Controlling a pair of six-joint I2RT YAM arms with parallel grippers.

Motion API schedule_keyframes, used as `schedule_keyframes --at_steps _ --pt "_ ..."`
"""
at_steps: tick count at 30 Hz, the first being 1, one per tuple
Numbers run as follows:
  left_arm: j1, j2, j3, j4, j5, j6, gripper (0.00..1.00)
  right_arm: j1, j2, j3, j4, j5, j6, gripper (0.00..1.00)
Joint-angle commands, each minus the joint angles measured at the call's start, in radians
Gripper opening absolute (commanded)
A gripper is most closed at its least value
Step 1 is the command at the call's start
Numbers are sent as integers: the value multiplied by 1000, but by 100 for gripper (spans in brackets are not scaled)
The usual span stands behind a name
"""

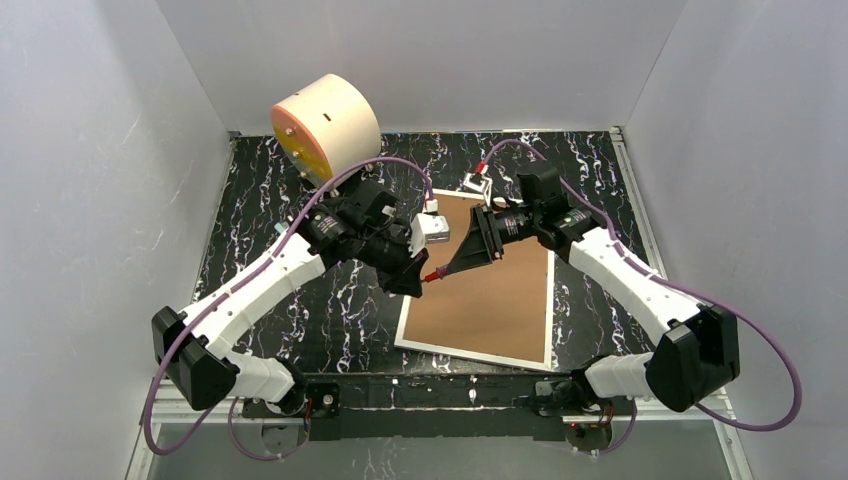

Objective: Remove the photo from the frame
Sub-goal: Release the photo frame item from the photo frame.

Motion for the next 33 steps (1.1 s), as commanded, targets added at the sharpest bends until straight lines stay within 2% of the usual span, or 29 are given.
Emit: schedule_keyframes --at_steps 1,6,16,17,20,22,23,24,27,33 --pt "-4 -3 40 -19 12 15 0 10 7 40 -13 -21 -42 52" --pt "-4 8 45 -20 7 12 0 28 15 38 -18 -31 -56 49" --pt "-4 10 42 -8 -52 5 2 43 26 29 -42 6 -83 1" --pt "-4 6 34 9 -77 -12 10 43 20 23 -41 25 -84 1" --pt "-4 -34 -22 116 -201 -106 57 41 0 -8 -31 152 -66 1" --pt "17 -91 -101 233 -356 -205 70 28 -12 -28 -52 288 -54 1" --pt "45 -127 -152 289 -398 -255 81 17 -15 -39 -64 356 -45 1" --pt "82 -160 -204 345 -431 -306 88 4 -13 -47 -92 419 -41 1" --pt "187 -237 -371 466 -443 -461 92 -18 -16 -89 -113 527 -31 1" --pt "195 -262 -590 589 -436 -673 87 -19 -25 -191 -6 547 37 1"
